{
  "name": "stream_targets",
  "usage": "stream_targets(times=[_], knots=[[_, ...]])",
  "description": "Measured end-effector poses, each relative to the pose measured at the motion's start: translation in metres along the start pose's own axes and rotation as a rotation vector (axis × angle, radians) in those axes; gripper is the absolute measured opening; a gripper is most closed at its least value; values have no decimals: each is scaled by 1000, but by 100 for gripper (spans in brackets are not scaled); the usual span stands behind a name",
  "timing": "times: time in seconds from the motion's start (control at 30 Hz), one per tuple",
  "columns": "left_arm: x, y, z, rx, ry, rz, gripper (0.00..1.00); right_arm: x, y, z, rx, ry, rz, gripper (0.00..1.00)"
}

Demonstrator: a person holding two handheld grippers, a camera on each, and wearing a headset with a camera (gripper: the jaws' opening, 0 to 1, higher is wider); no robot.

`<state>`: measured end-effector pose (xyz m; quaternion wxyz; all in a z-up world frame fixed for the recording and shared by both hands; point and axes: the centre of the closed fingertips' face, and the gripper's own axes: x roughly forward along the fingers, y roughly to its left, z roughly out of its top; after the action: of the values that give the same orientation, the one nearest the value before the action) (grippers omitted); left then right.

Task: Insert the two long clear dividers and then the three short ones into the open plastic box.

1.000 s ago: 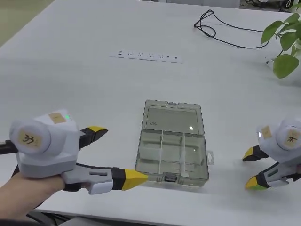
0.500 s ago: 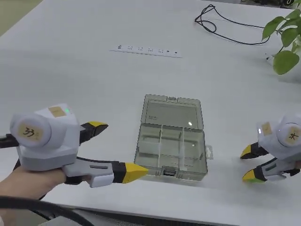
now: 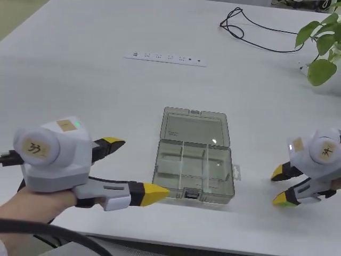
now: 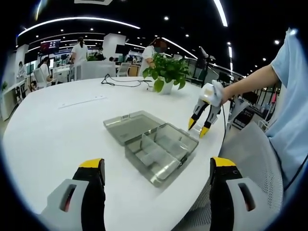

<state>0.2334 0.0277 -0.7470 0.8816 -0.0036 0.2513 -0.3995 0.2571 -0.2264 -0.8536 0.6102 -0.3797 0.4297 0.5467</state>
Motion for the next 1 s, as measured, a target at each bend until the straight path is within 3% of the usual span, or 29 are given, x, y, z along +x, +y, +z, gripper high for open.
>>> stream_targets(times=[0.23,0.43,0.57,0.7,0.77,1.0], knots=[[2,-2,0,-13,-9,-2,92,-9,-3,12,6,-45,-38,32],[4,-1,2,-32,-18,-3,91,-24,-3,37,2,-95,-71,32],[5,0,4,-52,-26,-4,90,-30,-10,54,-24,-152,-120,32],[8,1,5,-87,-30,-4,84,-46,-9,86,-56,-228,-144,32],[10,0,5,-90,-27,-6,85,-45,-16,91,-75,-234,-147,32],[19,-2,11,-122,-35,-17,81,-60,-1,143,-187,-289,-180,32]])
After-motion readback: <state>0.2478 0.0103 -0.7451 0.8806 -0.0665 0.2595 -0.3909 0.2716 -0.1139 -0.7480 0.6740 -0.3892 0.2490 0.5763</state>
